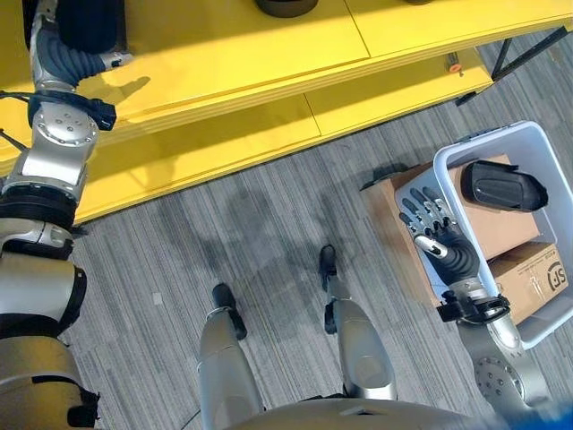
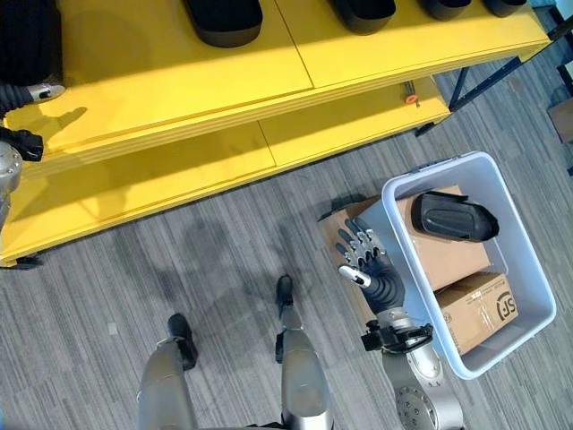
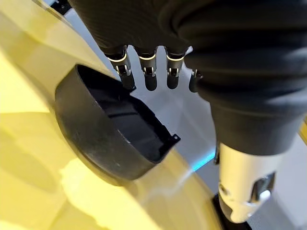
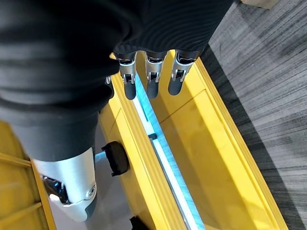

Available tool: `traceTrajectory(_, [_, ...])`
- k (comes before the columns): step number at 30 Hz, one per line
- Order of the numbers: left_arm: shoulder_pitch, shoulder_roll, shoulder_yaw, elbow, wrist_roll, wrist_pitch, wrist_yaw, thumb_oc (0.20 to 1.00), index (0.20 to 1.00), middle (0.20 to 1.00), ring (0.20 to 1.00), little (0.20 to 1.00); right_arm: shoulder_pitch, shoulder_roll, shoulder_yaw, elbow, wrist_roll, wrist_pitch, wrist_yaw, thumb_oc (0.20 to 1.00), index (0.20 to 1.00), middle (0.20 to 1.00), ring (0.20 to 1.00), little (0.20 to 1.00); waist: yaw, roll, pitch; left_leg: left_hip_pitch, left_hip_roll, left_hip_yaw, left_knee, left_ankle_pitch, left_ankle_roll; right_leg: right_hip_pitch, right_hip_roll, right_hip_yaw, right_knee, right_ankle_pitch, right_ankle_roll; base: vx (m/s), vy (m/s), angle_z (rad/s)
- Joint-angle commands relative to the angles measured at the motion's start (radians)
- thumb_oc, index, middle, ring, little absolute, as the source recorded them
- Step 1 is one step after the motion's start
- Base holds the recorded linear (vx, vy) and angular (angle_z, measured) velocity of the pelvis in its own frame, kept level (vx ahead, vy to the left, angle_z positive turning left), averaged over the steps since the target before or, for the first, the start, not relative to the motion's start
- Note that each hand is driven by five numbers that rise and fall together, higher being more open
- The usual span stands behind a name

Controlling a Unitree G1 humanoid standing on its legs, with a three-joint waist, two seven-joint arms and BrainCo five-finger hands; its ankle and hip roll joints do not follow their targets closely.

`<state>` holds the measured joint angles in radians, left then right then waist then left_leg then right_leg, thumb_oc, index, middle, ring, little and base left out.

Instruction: Move parts from the plastic box to the shelf.

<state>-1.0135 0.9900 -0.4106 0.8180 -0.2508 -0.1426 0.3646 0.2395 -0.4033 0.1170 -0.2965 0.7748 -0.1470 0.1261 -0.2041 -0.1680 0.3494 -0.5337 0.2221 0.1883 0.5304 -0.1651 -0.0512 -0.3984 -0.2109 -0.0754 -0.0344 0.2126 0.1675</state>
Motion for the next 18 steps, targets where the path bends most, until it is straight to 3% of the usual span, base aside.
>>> traceTrajectory(1, [-0.065,0.043,0.044,-0.035,0.027,-0.053,0.005,1.000,1.000,1.000,1.000,1.000,0.006,-0.034,-0.056,-0.040,0.036,-0.055,0.023,1.000,1.000,1.000,1.000,1.000,0.010,-0.014,-0.018,-0.057,-0.012,-0.042,0.124,-0.137,0.003,0.133,-0.088,-0.007,-0.036,-0.032,0.094,0.00,0.000,0.00])
traceTrajectory(18, [-0.087,0.015,0.020,-0.040,0.028,-0.060,-0.011,1.000,1.000,1.000,1.000,1.000,0.014,-0.037,-0.063,-0.041,0.036,-0.054,0.030,1.000,1.000,1.000,1.000,1.000,0.002,-0.009,-0.017,-0.061,-0.011,-0.038,0.121,-0.133,0.001,0.126,-0.091,-0.012,-0.038,-0.028,0.093,0.00,0.000,0.00])
